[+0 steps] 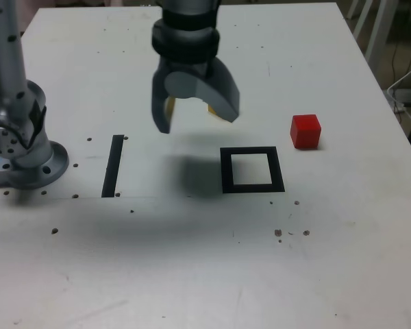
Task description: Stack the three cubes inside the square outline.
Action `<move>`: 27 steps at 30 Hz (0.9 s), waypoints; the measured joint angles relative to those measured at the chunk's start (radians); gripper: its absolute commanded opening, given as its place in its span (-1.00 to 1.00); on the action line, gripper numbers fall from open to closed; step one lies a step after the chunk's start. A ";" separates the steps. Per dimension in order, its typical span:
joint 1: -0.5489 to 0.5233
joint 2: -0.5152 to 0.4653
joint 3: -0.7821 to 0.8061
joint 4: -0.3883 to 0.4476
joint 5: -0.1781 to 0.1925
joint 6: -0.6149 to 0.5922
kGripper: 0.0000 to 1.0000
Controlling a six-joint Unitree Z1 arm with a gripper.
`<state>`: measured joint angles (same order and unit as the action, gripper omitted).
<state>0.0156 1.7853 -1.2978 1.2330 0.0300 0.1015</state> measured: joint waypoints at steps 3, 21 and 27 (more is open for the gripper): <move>0.000 0.036 -0.067 0.014 0.000 0.004 0.99; 0.000 0.245 -0.378 0.066 0.007 0.027 0.99; 0.009 0.302 -0.455 0.076 0.018 0.034 0.99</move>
<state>0.0247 2.0872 -1.7526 1.3092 0.0476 0.1356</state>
